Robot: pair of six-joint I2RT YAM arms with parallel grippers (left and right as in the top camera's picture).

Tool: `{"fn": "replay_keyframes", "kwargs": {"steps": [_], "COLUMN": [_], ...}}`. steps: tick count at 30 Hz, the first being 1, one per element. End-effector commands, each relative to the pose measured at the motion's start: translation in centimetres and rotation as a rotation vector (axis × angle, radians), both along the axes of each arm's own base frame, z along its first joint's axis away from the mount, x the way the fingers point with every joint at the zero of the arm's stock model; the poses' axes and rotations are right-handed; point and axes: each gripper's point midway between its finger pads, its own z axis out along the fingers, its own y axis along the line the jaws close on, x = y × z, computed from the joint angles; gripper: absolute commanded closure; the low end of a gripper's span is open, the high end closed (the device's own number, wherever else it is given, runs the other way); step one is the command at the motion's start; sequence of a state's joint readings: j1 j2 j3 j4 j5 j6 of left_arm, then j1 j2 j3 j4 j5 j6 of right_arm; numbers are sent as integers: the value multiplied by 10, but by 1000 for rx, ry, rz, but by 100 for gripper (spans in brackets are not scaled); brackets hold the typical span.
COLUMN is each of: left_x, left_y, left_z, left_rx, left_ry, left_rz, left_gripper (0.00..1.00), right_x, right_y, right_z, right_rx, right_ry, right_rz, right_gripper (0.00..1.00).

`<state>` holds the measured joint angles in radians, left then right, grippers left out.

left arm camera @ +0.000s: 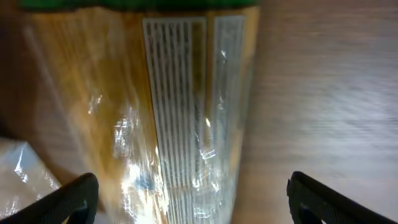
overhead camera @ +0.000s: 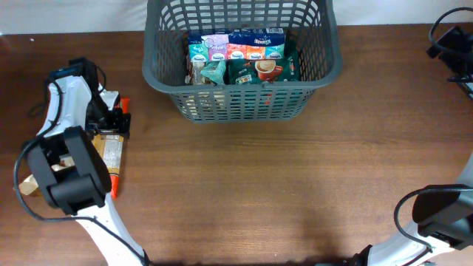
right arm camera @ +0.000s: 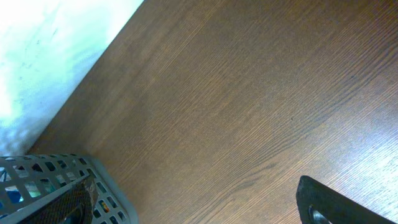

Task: Pack container
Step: 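Lower the left gripper onto the red-and-white pasta packet and grasp it, then lift the pasta packet with the left gripper over the basket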

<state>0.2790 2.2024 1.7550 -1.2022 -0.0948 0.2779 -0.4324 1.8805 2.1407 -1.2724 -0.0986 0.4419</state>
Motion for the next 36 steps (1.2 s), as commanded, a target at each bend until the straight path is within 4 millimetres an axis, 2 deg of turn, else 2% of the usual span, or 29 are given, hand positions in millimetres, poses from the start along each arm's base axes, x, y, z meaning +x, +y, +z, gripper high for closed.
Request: {"fn": "replay_keyframes", "kwargs": {"steps": [1,8,11,12,13,14,17,20,22,25,29,30,32,34,36], "left_x": [-5,-7,-9,-10,-11,-12,-14,-13,-7,9,45,61,78,89,95], "left_y": [11,17,19,19,19,19,18,18,19,21,27,28,26,20,4], "left_z": [-20,-45,-54,-56,-57,-57,-50,-34,-13,28,102,136,186,237,287], "left_rx": [34,45,43,42,41,40,38,31,32,45,91,114,150,185,209], "left_ry": [50,80,89,94,101,104,118,135,132,84,-102,-211,-373,-541,-707], "left_rz": [-27,48,90,91,91,91,89,88,86,81,75,71,62,48,-6], "left_gripper": [10,11,37,55,80,98,98,98,98,98,98,98,98,98,98], "right_x": [-2,-2,-2,-2,-2,-2,-2,-2,-2,-2,-2,-2,-2,-2,-2], "right_y": [1,1,1,1,1,1,1,1,1,1,1,1,1,1,1], "right_z": [2,2,2,2,2,2,2,2,2,2,2,2,2,2,2], "right_rx": [2,2,2,2,2,2,2,2,2,2,2,2,2,2,2], "right_ry": [-6,-6,-6,-6,-6,-6,-6,-6,-6,-6,-6,-6,-6,-6,-6], "right_rz": [-3,-3,-3,-3,-3,-3,-3,-3,-3,-3,-3,-3,-3,-3,-3], "right_gripper": [1,1,1,1,1,1,1,1,1,1,1,1,1,1,1]}}
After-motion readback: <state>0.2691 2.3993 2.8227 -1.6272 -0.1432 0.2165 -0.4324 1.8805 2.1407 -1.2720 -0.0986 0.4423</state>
